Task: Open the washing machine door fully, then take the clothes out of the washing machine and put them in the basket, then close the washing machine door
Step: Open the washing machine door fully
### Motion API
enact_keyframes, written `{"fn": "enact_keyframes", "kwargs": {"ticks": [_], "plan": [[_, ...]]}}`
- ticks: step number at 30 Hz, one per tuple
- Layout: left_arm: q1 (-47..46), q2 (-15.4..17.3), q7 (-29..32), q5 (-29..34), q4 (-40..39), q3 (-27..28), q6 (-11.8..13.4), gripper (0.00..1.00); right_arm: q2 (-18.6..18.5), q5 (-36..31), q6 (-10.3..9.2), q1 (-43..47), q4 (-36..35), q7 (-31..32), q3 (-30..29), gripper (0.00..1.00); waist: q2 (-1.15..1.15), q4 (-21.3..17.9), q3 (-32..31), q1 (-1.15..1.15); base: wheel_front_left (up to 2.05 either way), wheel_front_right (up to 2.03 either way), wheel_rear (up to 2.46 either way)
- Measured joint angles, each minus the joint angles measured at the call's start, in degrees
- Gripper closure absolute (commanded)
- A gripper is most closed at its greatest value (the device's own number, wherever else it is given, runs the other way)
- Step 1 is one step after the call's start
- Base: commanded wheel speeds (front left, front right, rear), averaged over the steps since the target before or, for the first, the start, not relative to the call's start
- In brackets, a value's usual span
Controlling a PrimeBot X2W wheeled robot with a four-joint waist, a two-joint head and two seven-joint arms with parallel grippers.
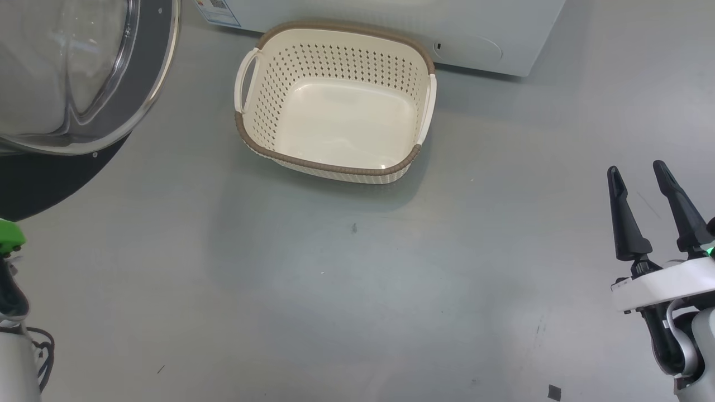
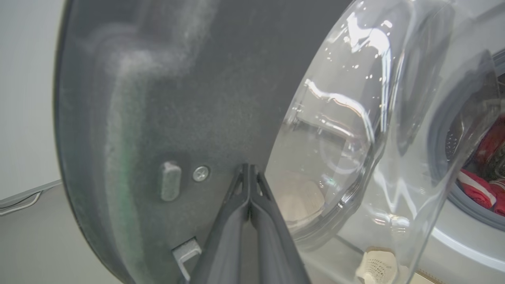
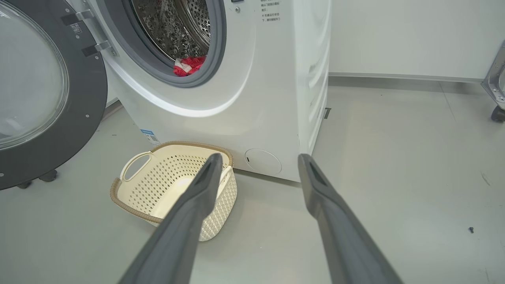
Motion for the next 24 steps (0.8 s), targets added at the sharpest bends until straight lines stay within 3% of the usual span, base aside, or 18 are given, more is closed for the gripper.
{"fn": "enact_keyframes", "kwargs": {"ticks": [14,24], "plan": [[-0.9,0.7,-0.2,0.9,3.3,-0.6,0.0,1.00,-0.9,0.1,0.00,0.0,0.2,0.1,-0.5,0.00,0.00,1.3,1.0,0.00,0.00,0.00,0.00],[-0.3,1.0,-0.2,6.6,5.3,-7.6,-0.8,1.00,2.1,1.5,0.00,-1.1,3.3,-1.2,0.1,0.00,0.00,0.7,-3.8,0.00,0.00,0.00,0.00]]}}
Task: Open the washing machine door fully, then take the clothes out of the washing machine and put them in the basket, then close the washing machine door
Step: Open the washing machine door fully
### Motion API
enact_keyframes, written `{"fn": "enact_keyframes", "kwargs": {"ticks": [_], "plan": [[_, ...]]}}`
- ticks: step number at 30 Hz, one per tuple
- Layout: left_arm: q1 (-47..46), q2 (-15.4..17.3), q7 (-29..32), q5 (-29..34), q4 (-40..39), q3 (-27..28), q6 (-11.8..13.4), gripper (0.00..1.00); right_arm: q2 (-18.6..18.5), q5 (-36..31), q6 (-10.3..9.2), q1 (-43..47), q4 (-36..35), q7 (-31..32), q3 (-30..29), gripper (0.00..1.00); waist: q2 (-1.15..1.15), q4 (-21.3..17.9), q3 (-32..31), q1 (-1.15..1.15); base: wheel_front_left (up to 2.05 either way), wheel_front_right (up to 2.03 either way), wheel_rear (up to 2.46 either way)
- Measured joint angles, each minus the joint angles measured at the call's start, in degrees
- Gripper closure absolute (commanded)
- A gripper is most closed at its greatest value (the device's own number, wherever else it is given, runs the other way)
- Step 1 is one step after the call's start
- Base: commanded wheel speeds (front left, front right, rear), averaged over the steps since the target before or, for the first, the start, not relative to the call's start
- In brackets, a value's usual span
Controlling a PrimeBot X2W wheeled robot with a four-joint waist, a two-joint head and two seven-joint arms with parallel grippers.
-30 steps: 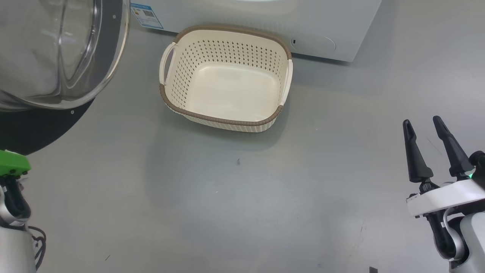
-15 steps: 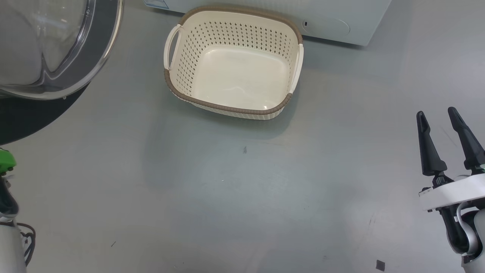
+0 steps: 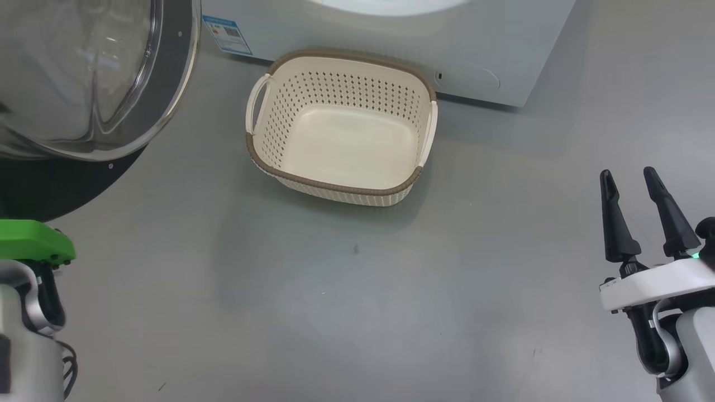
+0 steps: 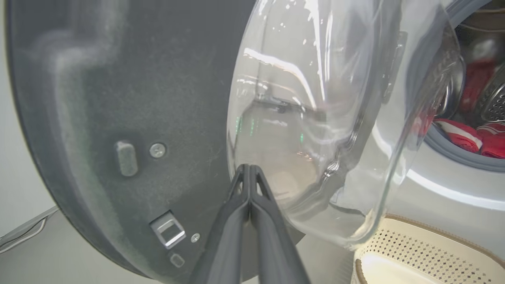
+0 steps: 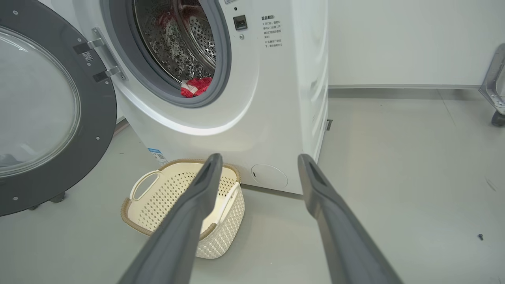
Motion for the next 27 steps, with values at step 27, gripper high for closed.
{"fn": "enact_keyframes", "kwargs": {"ticks": [27], "plan": [[10.8,-2.9,0.0,5.9,-2.6,-11.3,-5.3,1.00,6.2,0.6,0.00,2.1,6.6,-0.9,0.8,0.00,0.00,-8.1,-16.7,0.00,0.00,0.00,0.00]]}}
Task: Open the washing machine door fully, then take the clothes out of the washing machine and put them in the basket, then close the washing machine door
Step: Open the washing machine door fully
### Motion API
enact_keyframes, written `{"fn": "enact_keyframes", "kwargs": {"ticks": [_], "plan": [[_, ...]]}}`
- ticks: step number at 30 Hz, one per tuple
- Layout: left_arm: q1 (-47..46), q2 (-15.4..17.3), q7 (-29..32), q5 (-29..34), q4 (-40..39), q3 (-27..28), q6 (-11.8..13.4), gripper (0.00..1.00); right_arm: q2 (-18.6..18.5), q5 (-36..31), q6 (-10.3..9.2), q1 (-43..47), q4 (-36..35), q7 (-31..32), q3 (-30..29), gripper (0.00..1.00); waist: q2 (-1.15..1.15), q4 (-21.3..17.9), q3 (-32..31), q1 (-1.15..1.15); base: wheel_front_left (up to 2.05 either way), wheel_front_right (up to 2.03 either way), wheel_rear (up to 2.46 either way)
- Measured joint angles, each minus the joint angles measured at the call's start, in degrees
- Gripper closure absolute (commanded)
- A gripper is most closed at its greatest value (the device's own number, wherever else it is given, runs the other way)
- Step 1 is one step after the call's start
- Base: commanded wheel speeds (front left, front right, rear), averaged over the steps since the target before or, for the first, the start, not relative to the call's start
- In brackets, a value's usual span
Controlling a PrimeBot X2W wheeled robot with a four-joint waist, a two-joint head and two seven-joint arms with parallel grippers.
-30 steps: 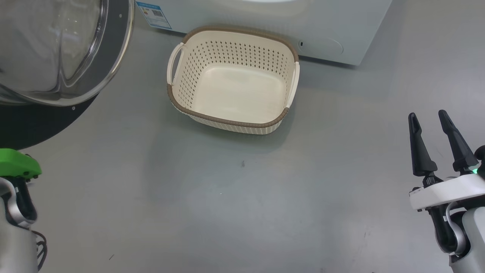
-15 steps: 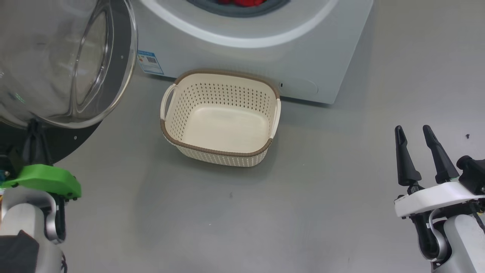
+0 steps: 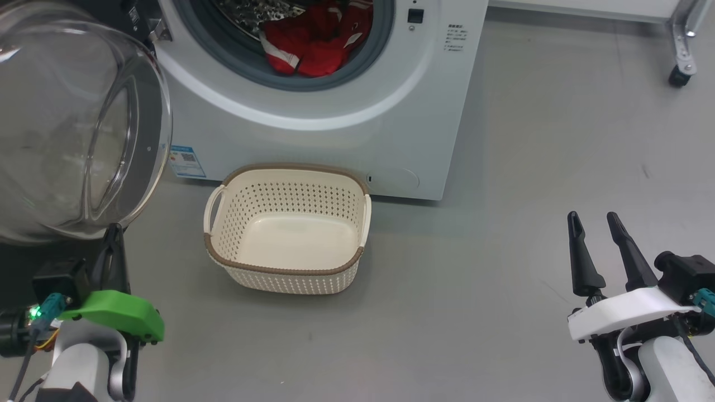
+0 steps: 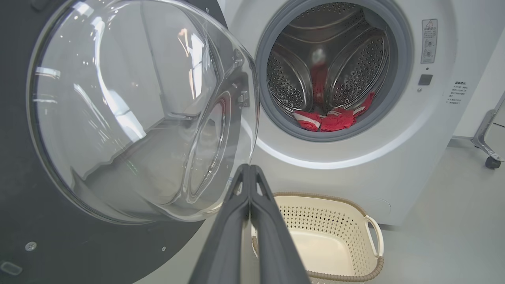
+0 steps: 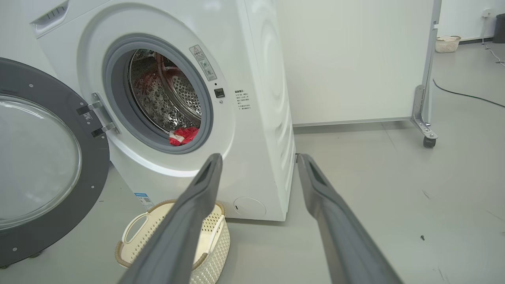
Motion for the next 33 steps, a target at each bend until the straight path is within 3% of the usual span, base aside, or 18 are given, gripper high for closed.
{"fn": "enact_keyframes", "kwargs": {"ticks": [12,26,27,28,29,30,33], "plan": [[5.2,-2.5,-0.5,-0.2,-5.6,-1.0,-0.5,1.00,0.1,0.0,-0.04,2.1,-0.4,0.0,-0.3,0.00,0.00,-4.9,-3.8,0.00,0.00,0.00,0.00],[9.0,-4.6,-1.0,-0.2,-11.1,-2.0,-0.5,1.00,0.2,-0.2,-0.08,2.7,-2.3,-0.1,-1.0,0.00,0.00,-6.2,-3.2,0.00,0.00,0.00,0.00],[9.2,-4.7,-1.0,-0.2,-11.5,-2.1,-0.5,0.73,0.2,-0.2,-0.08,2.7,-2.3,-0.1,-1.1,0.00,0.00,-6.4,-3.1,0.00,0.00,0.00,0.00],[9.3,-4.7,-1.0,-0.2,-11.7,-2.2,-0.5,0.54,0.3,-0.3,-0.08,2.7,-2.3,-0.1,-1.2,0.00,0.00,-6.5,-2.9,0.00,0.00,0.00,0.00],[9.4,-4.8,-1.0,-0.2,-12.0,-2.2,-0.4,0.21,0.3,-0.3,-0.08,2.7,-2.3,-0.1,-1.3,0.00,0.00,-6.6,-2.8,0.00,0.00,0.00,0.00],[9.4,-4.9,-1.0,-0.2,-12.3,-2.2,-0.4,0.00,0.3,-0.3,-0.08,2.7,-2.3,-0.1,-1.4,0.00,0.00,-6.6,-2.7,0.00,0.00,0.00,0.00],[9.7,-5.0,-1.0,-0.2,-12.8,-2.3,-0.4,0.00,0.4,-0.3,-0.08,2.7,-2.4,-0.1,-1.4,0.00,0.00,-6.8,-2.5,0.00,0.00,0.00,0.00]]}}
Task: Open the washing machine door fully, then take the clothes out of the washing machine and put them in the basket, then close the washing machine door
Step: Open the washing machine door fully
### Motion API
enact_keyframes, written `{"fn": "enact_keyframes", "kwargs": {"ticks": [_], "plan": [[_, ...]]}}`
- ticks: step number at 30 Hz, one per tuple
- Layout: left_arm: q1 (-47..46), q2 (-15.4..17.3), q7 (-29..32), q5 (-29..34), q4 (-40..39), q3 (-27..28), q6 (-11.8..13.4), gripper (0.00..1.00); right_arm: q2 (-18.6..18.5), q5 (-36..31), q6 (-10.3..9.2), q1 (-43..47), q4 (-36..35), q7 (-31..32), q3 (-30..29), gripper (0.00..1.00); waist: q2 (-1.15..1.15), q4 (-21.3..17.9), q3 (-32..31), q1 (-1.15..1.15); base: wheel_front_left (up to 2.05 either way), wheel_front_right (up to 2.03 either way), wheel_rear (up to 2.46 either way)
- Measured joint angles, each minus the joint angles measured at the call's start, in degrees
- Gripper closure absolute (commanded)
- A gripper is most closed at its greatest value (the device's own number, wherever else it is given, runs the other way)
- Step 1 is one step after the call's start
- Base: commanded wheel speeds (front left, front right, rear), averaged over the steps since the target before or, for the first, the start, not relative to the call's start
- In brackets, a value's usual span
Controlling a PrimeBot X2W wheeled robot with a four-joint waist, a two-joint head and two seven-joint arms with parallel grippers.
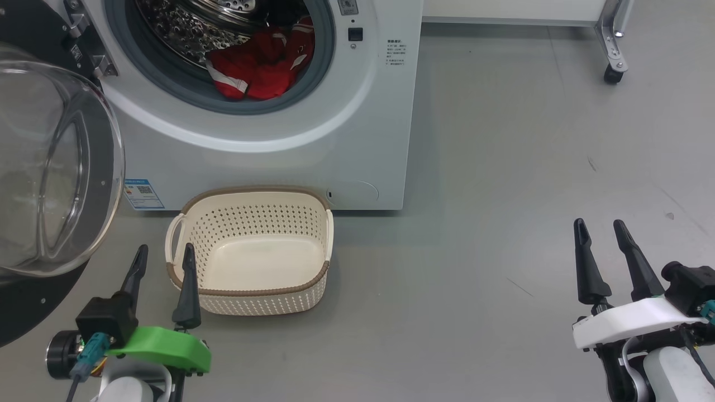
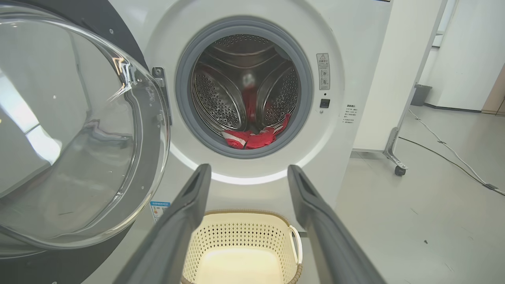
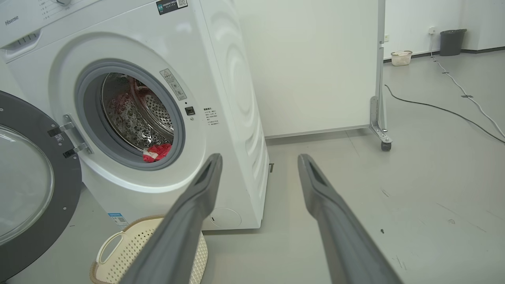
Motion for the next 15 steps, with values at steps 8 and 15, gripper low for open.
{"fn": "enact_keyframes", "kwargs": {"ticks": [8,15], "plan": [[1.4,-0.1,0.0,0.1,-0.6,-0.9,0.0,0.00,0.4,-0.2,0.00,0.0,-0.1,0.0,0.0,0.00,0.00,-0.3,0.2,0.00,0.00,0.00,0.00],[2.0,-0.1,0.0,0.0,-1.2,-1.0,0.0,0.00,0.4,-0.4,0.00,0.0,-0.1,0.0,-0.1,0.00,0.00,-0.4,0.2,0.00,0.00,0.00,0.00]]}}
